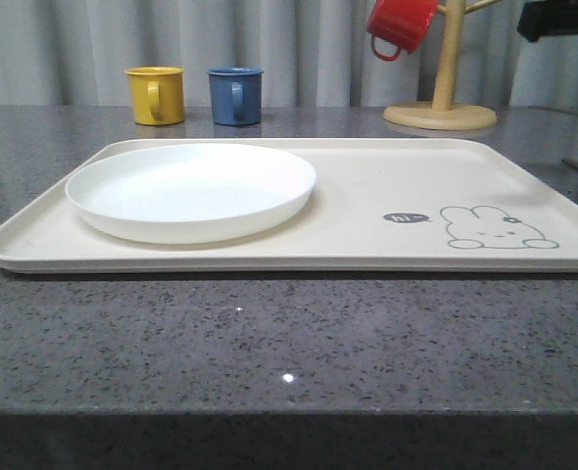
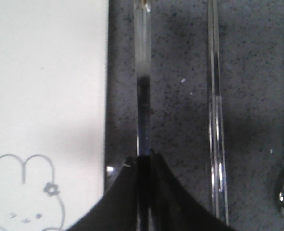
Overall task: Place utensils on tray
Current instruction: 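Carry the fork onto the tray beside the plate, open right gripper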
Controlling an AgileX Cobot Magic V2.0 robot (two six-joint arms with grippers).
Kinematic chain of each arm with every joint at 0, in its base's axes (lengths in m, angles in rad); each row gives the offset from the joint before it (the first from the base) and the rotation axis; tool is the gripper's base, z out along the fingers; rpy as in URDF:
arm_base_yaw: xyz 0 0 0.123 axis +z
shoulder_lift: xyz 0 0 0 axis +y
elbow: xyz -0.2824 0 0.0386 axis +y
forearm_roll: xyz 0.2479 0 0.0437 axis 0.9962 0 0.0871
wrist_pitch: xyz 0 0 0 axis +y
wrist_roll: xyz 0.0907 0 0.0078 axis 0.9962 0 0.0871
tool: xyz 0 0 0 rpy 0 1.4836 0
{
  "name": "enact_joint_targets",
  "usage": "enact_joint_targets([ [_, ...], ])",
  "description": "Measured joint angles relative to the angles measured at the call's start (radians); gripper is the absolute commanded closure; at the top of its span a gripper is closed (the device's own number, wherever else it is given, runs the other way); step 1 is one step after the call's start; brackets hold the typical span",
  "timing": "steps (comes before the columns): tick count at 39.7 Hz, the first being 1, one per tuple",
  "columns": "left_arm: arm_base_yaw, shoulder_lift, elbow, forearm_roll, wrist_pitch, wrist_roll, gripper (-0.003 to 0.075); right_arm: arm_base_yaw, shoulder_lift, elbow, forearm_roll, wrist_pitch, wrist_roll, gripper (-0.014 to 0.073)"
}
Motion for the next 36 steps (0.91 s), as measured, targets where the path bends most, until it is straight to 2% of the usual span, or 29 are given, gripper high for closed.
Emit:
enact_joint_targets([
  [9,0.000,0.000,0.000,0.000,0.000,0.000,0.0738,0.233,0.029,-0.116,-0.064,0.075,0.182,0.0650],
  [15,0.000,0.000,0.000,0.000,0.000,0.000,0.0738,0.336,0.113,-0.180,-0.073,0.075,0.293,0.0650],
  [24,0.000,0.000,0.000,0.000,0.000,0.000,0.0738,0.358,0.236,-0.230,-0.075,0.041,0.404,0.0650],
  [36,0.000,0.000,0.000,0.000,0.000,0.000,0.0738,0.358,0.326,-0.236,-0.023,-0.026,0.422,0.0650],
])
